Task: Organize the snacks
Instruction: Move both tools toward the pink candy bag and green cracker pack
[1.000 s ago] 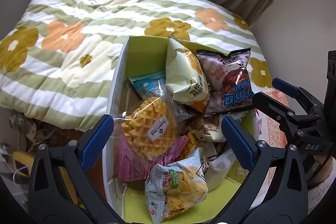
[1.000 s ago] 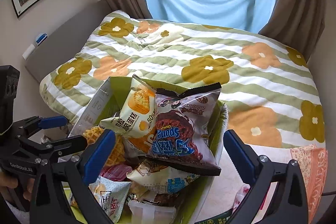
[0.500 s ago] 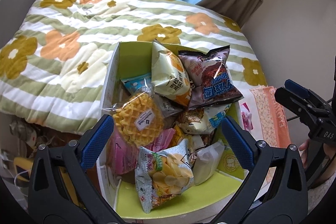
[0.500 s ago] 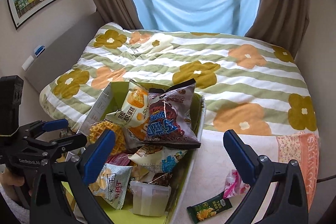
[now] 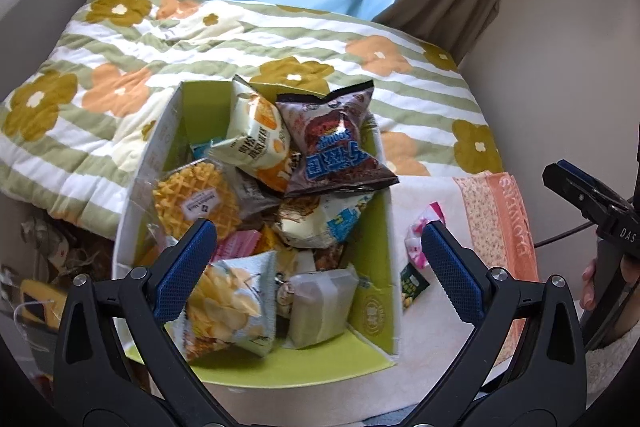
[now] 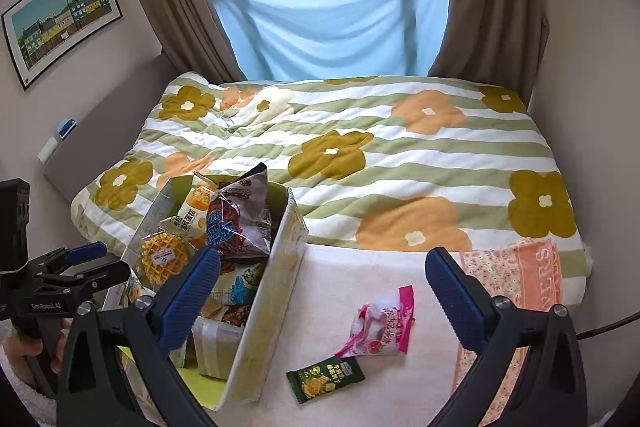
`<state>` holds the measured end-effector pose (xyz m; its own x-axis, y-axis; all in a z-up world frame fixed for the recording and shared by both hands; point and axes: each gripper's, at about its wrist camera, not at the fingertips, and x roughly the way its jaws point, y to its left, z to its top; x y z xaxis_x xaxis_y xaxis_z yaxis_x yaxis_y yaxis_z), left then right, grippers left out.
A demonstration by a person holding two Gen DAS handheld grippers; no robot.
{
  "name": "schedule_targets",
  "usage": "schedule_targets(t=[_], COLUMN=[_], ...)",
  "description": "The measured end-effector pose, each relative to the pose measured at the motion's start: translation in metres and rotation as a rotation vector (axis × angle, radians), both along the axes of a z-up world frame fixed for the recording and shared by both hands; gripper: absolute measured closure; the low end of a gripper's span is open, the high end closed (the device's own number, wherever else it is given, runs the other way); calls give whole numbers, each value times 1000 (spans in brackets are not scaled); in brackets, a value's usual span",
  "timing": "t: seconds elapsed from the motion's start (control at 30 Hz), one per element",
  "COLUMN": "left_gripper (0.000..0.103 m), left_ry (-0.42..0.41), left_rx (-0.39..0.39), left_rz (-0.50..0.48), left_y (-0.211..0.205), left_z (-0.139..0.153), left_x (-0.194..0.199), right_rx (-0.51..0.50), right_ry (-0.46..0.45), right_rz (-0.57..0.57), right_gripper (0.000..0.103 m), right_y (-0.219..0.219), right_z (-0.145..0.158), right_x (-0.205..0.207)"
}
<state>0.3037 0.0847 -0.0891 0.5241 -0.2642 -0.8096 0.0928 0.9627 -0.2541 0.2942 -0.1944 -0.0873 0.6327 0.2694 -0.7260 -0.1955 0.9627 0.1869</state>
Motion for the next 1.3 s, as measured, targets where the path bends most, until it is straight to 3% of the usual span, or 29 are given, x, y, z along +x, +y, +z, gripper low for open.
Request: schedule_targets(t=[0.5, 0.7, 1.03, 1.3], left_gripper=[1, 1, 1, 1], left_ry=[2, 17, 32, 98], left_rx=[30, 57, 92, 165], left_rz=[68, 52, 9, -119], left_y=[-125, -161, -185, -199], left_z=[-7, -16, -43, -90], left_x=[-47, -62, -70, -72], right_rx=[14, 11, 22, 0], right_ry=[29, 39, 73, 141], right_rz=[144, 179, 201, 244], right_gripper=[1, 1, 1, 1], right_y=[-109, -138, -152, -146], right_z=[-21, -25, -40, -73], right_x=[-9, -5, 2, 10])
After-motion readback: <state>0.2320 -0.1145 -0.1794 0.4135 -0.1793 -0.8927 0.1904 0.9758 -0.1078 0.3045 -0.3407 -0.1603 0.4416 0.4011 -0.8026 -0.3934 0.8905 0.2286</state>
